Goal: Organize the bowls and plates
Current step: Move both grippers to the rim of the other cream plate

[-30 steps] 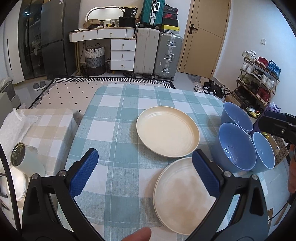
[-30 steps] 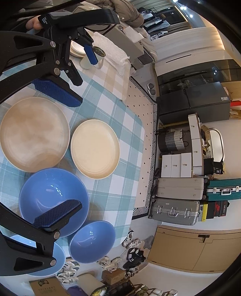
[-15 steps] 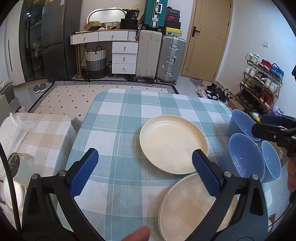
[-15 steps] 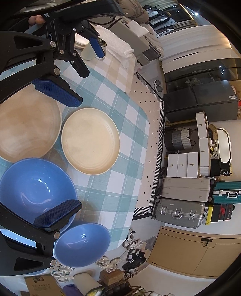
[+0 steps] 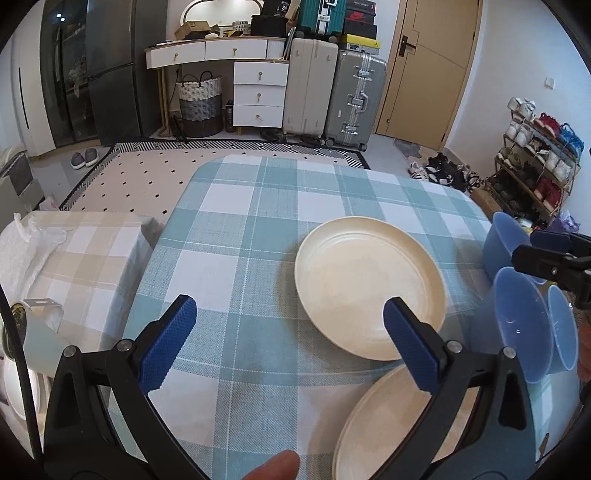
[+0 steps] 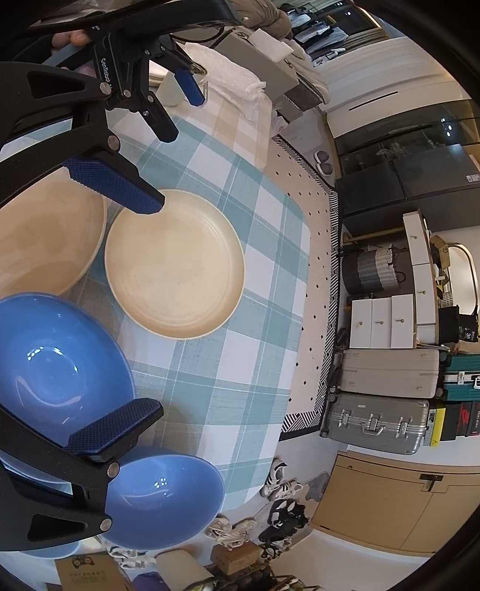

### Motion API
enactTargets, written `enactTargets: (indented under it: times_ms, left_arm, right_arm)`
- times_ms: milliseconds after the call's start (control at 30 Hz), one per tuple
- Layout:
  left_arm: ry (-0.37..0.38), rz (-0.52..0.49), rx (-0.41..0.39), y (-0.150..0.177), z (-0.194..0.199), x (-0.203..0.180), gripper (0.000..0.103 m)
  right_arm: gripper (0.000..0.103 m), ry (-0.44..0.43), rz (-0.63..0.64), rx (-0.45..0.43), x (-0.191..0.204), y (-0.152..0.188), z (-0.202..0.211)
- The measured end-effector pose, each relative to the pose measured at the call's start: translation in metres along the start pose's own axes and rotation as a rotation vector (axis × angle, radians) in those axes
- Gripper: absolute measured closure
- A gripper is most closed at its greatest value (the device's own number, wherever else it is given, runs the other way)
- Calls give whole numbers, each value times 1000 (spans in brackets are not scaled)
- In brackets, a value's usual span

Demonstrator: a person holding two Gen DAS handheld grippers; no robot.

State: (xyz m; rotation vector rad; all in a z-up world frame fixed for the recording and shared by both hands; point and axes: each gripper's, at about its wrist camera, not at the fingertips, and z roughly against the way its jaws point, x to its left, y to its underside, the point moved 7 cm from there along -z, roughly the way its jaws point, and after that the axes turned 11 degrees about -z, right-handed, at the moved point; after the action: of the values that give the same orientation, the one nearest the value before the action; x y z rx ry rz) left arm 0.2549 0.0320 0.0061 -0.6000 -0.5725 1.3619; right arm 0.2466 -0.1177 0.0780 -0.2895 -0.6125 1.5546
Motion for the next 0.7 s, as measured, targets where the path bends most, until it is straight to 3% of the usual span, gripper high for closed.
enactTargets:
  times_ms: [700]
  left_arm:
    - [36,16,126,11,-85,2,3]
  right_arm:
    - [1,68,10,124,-21,-7,-86]
